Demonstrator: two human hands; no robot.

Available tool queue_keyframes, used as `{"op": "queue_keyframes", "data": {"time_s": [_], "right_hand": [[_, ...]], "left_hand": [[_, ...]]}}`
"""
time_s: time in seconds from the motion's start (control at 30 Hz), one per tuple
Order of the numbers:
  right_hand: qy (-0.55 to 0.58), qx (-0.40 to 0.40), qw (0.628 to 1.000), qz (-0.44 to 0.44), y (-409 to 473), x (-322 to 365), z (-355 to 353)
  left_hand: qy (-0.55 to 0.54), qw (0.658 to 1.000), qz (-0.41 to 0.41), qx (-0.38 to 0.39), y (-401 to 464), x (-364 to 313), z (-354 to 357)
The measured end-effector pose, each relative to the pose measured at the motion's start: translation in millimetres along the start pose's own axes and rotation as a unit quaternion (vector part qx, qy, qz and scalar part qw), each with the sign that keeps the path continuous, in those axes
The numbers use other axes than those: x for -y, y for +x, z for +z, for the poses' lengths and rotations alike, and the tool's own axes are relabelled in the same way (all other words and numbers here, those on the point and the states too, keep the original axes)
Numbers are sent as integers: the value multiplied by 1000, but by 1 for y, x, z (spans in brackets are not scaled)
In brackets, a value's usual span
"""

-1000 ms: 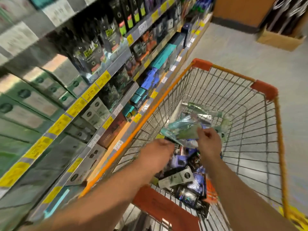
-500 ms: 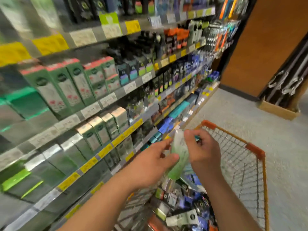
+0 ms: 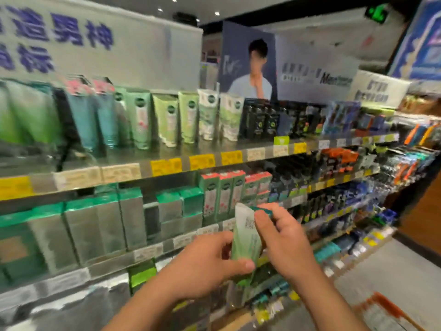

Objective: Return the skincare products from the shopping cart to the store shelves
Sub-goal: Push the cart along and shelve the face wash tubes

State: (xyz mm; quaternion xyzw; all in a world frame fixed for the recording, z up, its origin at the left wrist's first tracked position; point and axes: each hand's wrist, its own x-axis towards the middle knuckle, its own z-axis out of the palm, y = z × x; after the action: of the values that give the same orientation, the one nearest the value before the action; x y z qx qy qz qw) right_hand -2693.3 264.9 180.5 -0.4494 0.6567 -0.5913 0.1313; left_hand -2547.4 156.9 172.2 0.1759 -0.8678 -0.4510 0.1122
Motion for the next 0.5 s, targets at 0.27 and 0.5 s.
{"op": "queue_keyframes", "data": {"time_s": [0.27, 0.5], "right_hand": [[56, 145, 987, 26, 38, 41, 121], [-12, 214, 976, -41, 59, 78, 208]], "left_hand": [[-1, 979, -25, -200, -54, 40, -131], [5, 956, -46, -290, -82, 65, -210]]}}
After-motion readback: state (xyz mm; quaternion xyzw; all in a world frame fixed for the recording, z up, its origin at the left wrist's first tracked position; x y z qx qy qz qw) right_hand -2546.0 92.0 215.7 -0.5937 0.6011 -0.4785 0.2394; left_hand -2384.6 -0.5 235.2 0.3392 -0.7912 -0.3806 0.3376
